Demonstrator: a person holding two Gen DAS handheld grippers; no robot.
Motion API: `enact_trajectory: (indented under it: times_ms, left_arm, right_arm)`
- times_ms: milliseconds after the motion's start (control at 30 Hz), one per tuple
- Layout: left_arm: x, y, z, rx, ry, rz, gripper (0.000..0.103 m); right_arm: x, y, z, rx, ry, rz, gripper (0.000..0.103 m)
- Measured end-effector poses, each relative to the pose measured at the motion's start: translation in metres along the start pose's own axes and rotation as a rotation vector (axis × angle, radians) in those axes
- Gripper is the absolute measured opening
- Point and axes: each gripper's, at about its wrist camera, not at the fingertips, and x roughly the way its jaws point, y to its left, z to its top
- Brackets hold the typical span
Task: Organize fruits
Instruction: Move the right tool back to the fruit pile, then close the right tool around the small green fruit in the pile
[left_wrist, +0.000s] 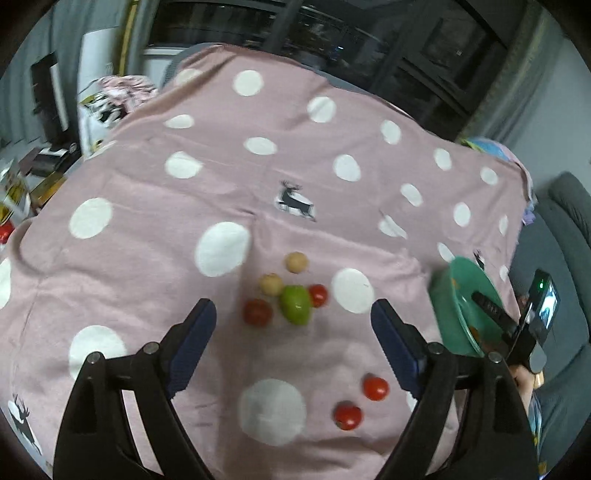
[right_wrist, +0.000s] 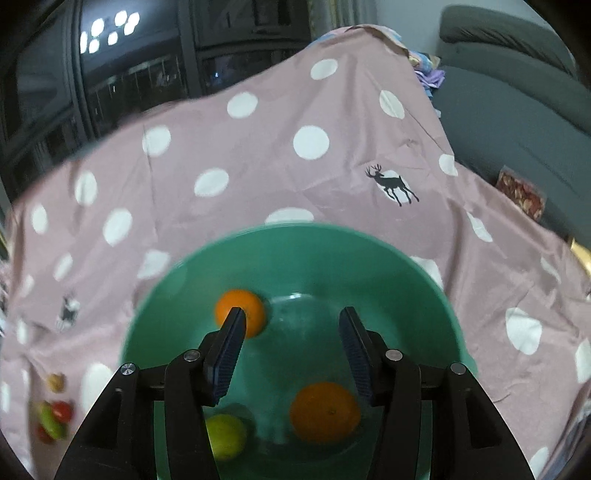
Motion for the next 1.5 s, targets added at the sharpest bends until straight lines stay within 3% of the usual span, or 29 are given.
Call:
enact_trajectory:
  times_ms: [167,300,467,567,700,800,867,967,1100,1233,1300,1500]
  left_arm:
    - [0.011,0.014,0.002,-0.038,0.022,0.043,0.086]
    - [0.017,0.023,0.004,-0.067,0.051,0.052,0.086]
    - [0.016,0.027,0.005,-0.080,0.054,0.049,0.086]
    - [0.016,0.031,0.007,-0.094,0.057,0.050,0.086]
    - [0.019,0.040,0.011,-0.115,0.058,0.077,0.086]
    - [0.019,0.051,0.014,-0.165,0.067,0.064,0.086]
    - [0.018,0.056,0.015,-0.183,0.069,0.067,0.086]
    - [0.017,0.057,0.016,-0.175,0.068,0.074,0.086]
    - [0.015,0.058,0.018,-0.181,0.076,0.055,0.086]
    - [0.014,0.057,0.018,-0.184,0.080,0.035,0.086]
    - [0.016,0.055,0.019,-0.176,0.083,0.033,0.086]
    - [0.020,0.048,0.015,-0.152,0.101,0.028,0.085]
  right_arm:
    - [-0.011,0.016,-0.004,-0.103,-0.063,-0.067,0.053]
    - [-0.022,0.018,-0.010,-0.144,-0.009,-0.067,0.053]
    - [-0.047,0.021,-0.012,-0.145,-0.002,0.014,0.053]
    - [-0.069,0.027,-0.009,-0.103,-0.009,0.136,0.053]
    - [-0.077,0.072,-0.020,-0.152,0.177,0.433,0.053]
    - [-0.064,0.120,-0.037,-0.178,0.311,0.604,0.053]
    - [-0.054,0.149,-0.049,-0.206,0.375,0.644,0.053]
    - [-0.037,0.199,-0.069,-0.262,0.409,0.632,0.052]
    - [-0.012,0.236,-0.082,-0.303,0.439,0.579,0.047]
    - [-0.001,0.246,-0.082,-0.310,0.433,0.525,0.043]
    - [0.005,0.247,-0.082,-0.299,0.445,0.533,0.037]
    - [-0.009,0.233,-0.084,-0.322,0.432,0.548,0.036]
